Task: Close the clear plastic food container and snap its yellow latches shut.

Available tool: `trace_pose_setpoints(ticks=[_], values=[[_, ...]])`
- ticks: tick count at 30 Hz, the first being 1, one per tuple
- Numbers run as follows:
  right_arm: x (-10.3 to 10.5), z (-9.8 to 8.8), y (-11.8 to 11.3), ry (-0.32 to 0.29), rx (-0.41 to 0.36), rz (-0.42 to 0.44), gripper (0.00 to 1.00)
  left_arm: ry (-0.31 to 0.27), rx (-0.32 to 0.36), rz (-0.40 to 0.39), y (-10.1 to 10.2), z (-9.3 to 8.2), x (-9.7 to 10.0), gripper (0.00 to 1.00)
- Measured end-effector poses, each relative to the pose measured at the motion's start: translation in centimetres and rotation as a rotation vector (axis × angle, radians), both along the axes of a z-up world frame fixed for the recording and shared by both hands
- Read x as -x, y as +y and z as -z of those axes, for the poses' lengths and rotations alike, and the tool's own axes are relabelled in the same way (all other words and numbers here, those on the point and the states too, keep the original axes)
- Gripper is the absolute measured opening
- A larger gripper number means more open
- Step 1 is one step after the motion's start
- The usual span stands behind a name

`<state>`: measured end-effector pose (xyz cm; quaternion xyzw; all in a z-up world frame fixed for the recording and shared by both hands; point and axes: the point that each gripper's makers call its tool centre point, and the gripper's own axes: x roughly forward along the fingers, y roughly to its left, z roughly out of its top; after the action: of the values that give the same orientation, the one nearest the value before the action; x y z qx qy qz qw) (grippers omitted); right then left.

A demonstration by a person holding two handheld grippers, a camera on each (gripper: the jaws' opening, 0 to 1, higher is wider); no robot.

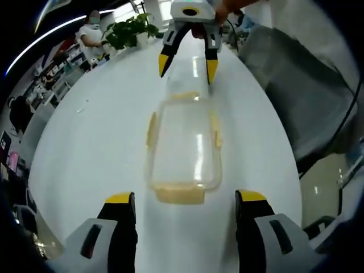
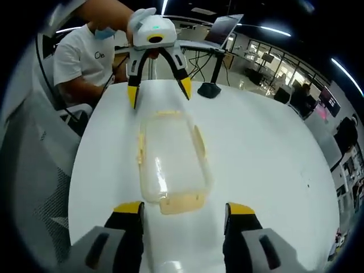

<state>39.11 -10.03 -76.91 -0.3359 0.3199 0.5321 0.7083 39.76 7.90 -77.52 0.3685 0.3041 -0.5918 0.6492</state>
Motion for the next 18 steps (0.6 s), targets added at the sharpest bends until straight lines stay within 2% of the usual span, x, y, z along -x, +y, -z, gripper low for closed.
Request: trace_pose_setpoints(ticks=[5,16,18], values=[[-0.3,1.0,-0.3,0.005,0.032,-0.004,0.53,0.002,-0.005,0.007,0.1,0.4,-0.4,0.67],[-0.5,1.4,0.1,0.020,0.045,-0.031,0.50,0.033,-0.006,0.027,-0.2,1.1,-0.5,0.60],[-0.6,1.4,0.2,0.024,0.045,-0.036,0.50,0.057,-0.018,0.022,-0.1,1.3,-0.4,0.58]])
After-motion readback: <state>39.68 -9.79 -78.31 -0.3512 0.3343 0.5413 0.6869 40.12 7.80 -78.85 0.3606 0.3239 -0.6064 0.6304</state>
